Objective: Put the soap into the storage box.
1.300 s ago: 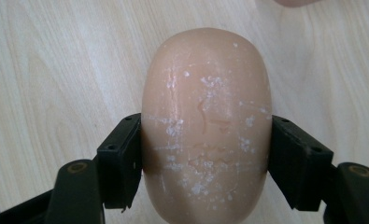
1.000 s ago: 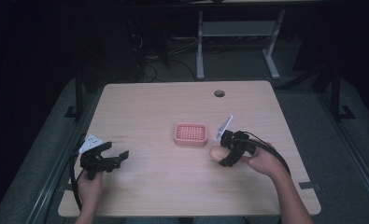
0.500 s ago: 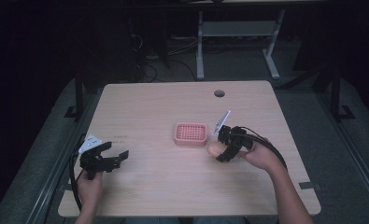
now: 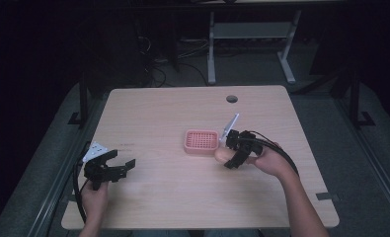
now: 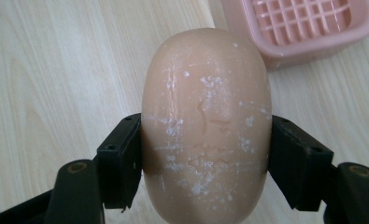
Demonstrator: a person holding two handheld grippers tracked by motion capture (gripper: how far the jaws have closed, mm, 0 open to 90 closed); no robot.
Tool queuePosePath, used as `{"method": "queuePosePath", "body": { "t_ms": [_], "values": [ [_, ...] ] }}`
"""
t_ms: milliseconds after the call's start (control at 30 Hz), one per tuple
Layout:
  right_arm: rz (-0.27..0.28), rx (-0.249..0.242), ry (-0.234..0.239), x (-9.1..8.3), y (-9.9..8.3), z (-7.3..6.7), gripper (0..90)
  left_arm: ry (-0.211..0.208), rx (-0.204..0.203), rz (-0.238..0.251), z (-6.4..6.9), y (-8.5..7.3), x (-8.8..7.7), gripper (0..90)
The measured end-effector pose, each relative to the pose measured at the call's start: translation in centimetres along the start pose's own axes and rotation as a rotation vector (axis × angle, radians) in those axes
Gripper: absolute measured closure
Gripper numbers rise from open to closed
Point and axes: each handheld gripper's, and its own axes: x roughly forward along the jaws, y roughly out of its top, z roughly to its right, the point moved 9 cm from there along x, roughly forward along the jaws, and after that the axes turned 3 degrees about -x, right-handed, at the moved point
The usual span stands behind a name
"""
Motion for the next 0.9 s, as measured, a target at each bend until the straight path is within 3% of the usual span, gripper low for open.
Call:
{"method": "queuePosePath", "body": {
  "t_ms": [167, 900],
  "values": [
    [-0.023, -0.012, -0.002, 0.4, 0.3, 0.1, 31.9, -0.002, -0.003, 0.003, 0.1, 0.0, 0.0, 14.2],
    [-0.027, -0.037, -0.012, -0.3, 3.0, 1.3, 31.9, 0.0, -0.011, 0.009, 0.0, 0.1, -0.1, 14.2]
  ]
}}
